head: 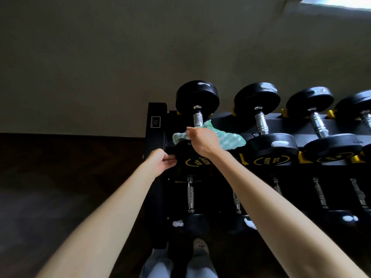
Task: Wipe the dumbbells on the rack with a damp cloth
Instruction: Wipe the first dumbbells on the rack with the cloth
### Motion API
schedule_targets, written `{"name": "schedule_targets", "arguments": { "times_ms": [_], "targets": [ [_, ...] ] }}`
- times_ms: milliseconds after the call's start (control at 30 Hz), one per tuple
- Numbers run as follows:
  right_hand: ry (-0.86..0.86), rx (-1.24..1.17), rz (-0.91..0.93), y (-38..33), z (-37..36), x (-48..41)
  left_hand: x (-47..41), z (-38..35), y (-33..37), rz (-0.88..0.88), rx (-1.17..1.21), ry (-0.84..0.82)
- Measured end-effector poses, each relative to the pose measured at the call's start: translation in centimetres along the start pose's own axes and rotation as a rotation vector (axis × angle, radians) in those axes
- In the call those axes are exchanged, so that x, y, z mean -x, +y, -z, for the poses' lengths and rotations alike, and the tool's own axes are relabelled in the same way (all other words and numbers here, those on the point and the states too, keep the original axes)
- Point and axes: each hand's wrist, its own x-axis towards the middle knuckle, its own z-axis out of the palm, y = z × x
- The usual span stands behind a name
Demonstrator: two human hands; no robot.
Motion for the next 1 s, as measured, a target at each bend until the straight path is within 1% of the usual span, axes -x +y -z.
{"name": "schedule_targets", "arguments": {
  "times_ms": [100,200,267,400,467,533,600,700,800,867,933,1000],
  "targets": [
    [-0.141,0.1,0.008,-0.5,0.7,-1.3,-0.2,0.3,0.1,-0.003,-0.014,-0.019],
    [-0.293,0.139,0.003,-1.2,1.0,-3.0,-0.2,0.3,0.3,0.008,-0.006,-0.03],
    [-0.388,0.118,0.0,-2.0,1.2,-4.0,-0.3,0.3,0.4,0.019,0.011,-0.013],
    [-0.558,0.074,0.001,-3.6,1.2,-5.4,-0.5,0.5,0.4,0.065,0.127,-0.01],
    [-0.679,0.037,0.035,-3.9,1.0,-5.8,0.0,0.3,0.6,0.058,0.146,-0.001],
    [-0.741,0.018,0.058,-3.8,0.8,-5.9,0.5,0.0,0.9,0.036,0.13,0.016],
    [-0.711,0.027,0.082,-3.2,0.6,-5.9,0.6,-0.1,1.0,0.03,0.07,0.029],
    [-0.592,0.057,0.12,-2.6,0.6,-5.4,0.3,-0.1,1.0,0.058,-0.114,0.059],
    [-0.497,0.025,0.186,-1.9,0.6,-4.9,0.3,-0.9,1.2,0.008,-0.248,0.102],
    [-0.473,-0.076,0.241,-1.1,1.0,-4.5,0.1,-1.4,1.2,-0.079,-0.219,0.138],
    [-0.477,-0.232,0.299,-0.3,1.8,-3.8,0.0,-1.7,1.3,-0.173,-0.18,0.17],
    [-0.461,-0.373,0.313,0.6,2.4,-2.8,0.1,-2.2,1.3,-0.24,-0.167,0.156]
  ]
}}
